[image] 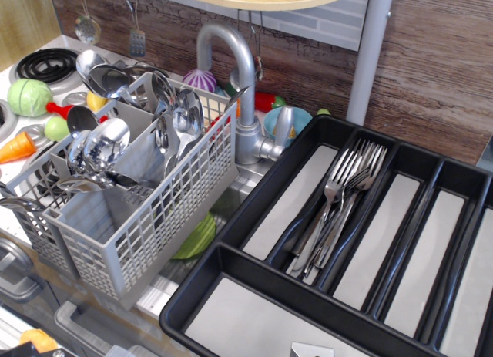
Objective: Put fork from basket to tray
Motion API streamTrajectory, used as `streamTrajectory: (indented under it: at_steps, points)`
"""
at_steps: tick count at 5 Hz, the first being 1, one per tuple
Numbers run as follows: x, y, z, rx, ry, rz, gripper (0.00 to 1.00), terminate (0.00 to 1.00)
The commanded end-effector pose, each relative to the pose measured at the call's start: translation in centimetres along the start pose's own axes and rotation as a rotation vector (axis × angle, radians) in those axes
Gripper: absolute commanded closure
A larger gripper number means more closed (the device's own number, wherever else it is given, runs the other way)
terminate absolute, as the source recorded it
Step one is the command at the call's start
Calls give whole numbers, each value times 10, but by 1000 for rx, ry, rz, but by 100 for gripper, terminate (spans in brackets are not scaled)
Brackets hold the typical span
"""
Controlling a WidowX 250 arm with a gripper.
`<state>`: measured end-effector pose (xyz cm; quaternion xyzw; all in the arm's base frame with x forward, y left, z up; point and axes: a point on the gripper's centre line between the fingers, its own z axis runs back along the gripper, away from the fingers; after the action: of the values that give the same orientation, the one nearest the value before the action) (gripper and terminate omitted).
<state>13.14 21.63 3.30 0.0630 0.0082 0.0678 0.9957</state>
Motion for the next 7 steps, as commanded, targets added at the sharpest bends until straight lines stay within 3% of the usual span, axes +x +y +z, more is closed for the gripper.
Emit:
streamTrajectory:
  at_steps: [1,2,4,5,6,7]
  points:
    - [8,2,53,78,-21,32,100,0]
    - [11,-5,105,143,-8,35,100,0]
    - [18,-48,204,231,166,29,100,0]
    - [21,-89,220,198,311,97,100,0]
    - [23,-126,223,115,398,198,100,0]
    - [29,-159,222,64,459,213,100,0]
